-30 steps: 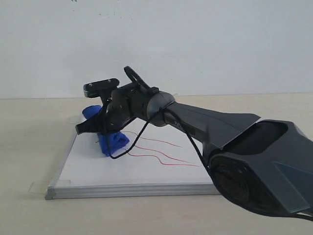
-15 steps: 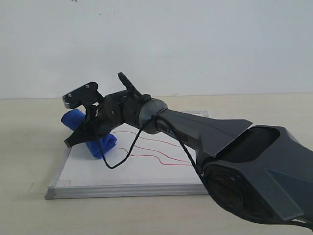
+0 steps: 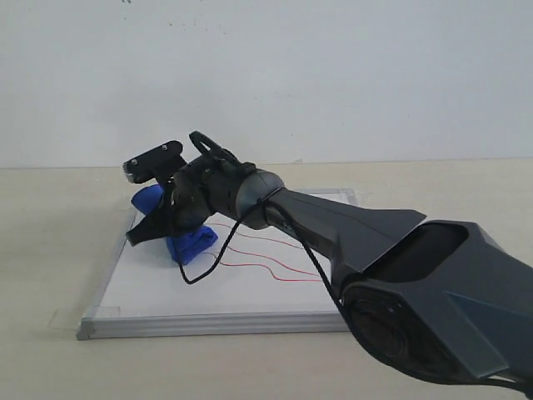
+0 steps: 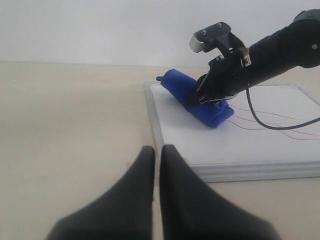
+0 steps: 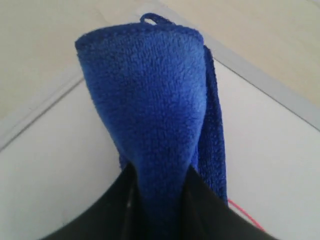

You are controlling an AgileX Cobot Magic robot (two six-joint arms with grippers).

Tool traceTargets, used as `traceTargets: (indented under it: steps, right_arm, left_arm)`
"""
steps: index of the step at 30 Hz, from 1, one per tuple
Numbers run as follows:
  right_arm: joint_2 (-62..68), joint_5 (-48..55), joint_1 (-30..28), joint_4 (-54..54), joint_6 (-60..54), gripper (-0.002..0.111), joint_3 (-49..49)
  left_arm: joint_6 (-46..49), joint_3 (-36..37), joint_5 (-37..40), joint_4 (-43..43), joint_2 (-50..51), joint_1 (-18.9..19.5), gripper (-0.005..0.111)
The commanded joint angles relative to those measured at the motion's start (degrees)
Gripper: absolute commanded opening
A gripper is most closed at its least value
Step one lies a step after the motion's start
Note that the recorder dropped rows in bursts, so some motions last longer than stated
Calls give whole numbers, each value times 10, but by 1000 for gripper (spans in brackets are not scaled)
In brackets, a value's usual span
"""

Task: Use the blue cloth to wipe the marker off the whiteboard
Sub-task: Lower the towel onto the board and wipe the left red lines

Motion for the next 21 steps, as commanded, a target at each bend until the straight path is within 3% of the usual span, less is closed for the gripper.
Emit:
traceTargets:
  steps: [1, 8, 15, 21]
  right_arm:
    - [11, 79, -2, -43, 46, 0, -12]
    - [13, 14, 25, 17, -143, 0, -20]
    - [14, 171, 17, -185, -31, 0, -20]
    - [14, 50, 20, -118, -23, 0, -20]
  left_arm:
    - [3, 2, 1, 3, -2, 0, 4]
    - [3, 2, 1, 3, -2, 0, 4]
    - [3, 2, 1, 3, -2, 0, 4]
    - [3, 2, 1, 3, -2, 0, 4]
